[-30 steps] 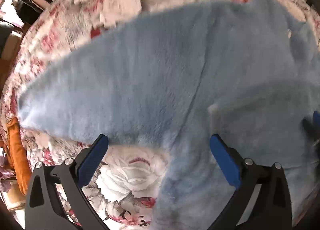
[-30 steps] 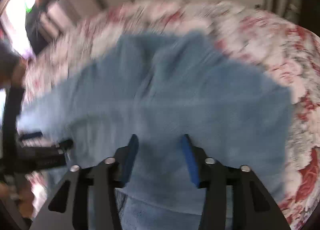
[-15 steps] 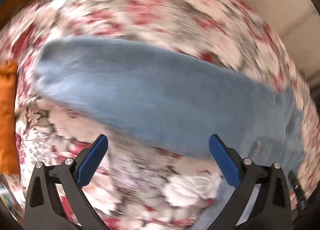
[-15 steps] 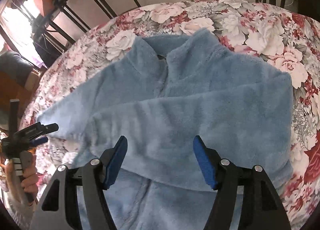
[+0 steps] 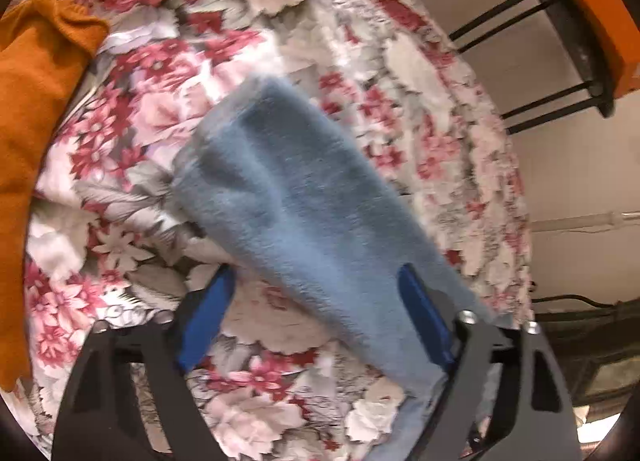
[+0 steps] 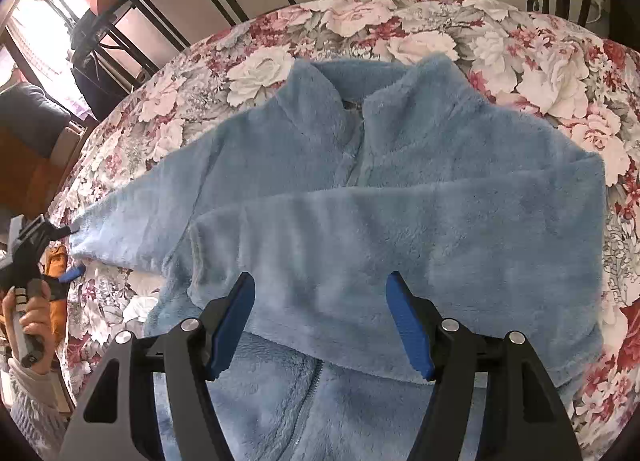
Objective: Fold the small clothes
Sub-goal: 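Grasp the other sleeve cuff with the left tool, then fold the gripped sleeve with the left tool across the jacket front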
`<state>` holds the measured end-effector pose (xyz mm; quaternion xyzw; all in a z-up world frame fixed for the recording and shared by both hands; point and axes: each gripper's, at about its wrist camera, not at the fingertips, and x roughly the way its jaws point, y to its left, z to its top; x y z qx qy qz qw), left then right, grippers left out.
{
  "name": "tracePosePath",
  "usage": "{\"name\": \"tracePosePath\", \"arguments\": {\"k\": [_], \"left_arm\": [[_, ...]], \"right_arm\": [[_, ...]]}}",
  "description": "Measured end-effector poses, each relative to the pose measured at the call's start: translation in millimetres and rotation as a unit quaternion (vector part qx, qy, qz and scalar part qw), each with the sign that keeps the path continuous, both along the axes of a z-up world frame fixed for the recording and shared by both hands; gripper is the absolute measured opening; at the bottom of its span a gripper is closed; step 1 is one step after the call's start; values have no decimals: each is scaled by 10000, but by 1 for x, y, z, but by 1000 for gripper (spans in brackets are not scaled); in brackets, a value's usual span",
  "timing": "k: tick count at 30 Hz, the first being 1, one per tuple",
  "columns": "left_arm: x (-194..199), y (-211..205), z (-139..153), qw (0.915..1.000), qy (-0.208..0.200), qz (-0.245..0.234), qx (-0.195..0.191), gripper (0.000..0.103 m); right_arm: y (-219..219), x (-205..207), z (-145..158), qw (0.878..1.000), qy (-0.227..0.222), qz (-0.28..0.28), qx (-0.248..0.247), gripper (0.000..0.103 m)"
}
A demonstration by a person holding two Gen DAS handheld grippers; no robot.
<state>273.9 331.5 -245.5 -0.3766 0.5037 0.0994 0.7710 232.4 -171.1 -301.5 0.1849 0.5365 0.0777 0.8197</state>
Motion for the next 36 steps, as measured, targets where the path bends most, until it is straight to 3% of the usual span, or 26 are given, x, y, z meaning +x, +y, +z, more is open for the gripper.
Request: {"name": "tracePosePath", "arguments": {"k": [6,11,13,14,16,18,28,36], "left_arm": [[16,-19,-11,9999,-113,-87,-91,71],[10,2,-24,9985,146,498,-200,67],[7,11,-28,9972,221,660,-281,47],[6,13,-28,9968,269,714,-227,41],[7,13,-26,9972,322,674,-17,19],[8,10,-22,9979,286,583,64,11],[22,-51,37,9974,-298,-191,624,8],[34,-118,50,9934,-345,-783,760,8]], "right_arm": [[-7,2,-4,9999,44,-110,92,68],[-7,3,-3,9999,21,-68,76,68],[-7,2,-1,9999,-16,-89,71,68],[-8,2,1,9999,-39,-103,69,68],[-9,1,3,9999,-62,-112,71,68],[-9,0,6,9999,-87,-112,79,68],[-16,-8,27,9993,-295,-143,152,68],[-31,-14,36,9985,-388,-226,303,68]]}}
